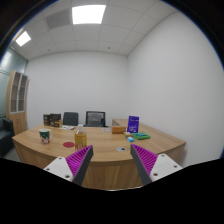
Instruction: Pour water
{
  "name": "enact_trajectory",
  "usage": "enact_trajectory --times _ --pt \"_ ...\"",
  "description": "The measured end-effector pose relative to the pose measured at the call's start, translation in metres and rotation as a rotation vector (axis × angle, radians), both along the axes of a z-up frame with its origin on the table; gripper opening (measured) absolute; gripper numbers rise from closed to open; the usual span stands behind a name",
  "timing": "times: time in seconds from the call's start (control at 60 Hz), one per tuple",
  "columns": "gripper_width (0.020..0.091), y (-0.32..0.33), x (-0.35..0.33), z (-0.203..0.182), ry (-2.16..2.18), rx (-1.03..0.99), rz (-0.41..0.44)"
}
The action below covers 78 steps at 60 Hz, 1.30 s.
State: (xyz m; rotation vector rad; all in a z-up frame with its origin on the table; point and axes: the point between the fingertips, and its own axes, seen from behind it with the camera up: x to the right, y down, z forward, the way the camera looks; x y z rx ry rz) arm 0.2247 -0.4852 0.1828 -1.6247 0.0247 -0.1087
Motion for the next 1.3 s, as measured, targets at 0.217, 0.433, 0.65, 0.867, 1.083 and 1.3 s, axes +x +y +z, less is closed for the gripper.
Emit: enact_trajectory --times 0.217,0.433,0.65,0.867,1.083,1.3 --pt "0.083 0.031 -0.032 -0.014 0.037 -0.004 0.051" --pt "0.0832 0.117 -0.096 -0.064 0.058 -0.068 0.11" --pt "0.0832 0.221 -0.144 -0.092 0.062 -0.085 0.113" --pt "0.0833 0.289 -0.15 -0.095 0.008 -0.06 0.049" --pt "0.0521 0.301 -0.142 -0.099 0.036 -0.009 -0.02" --pt "0.0451 0.301 -0.162 -0.086 -0.124 -0.012 -0.021"
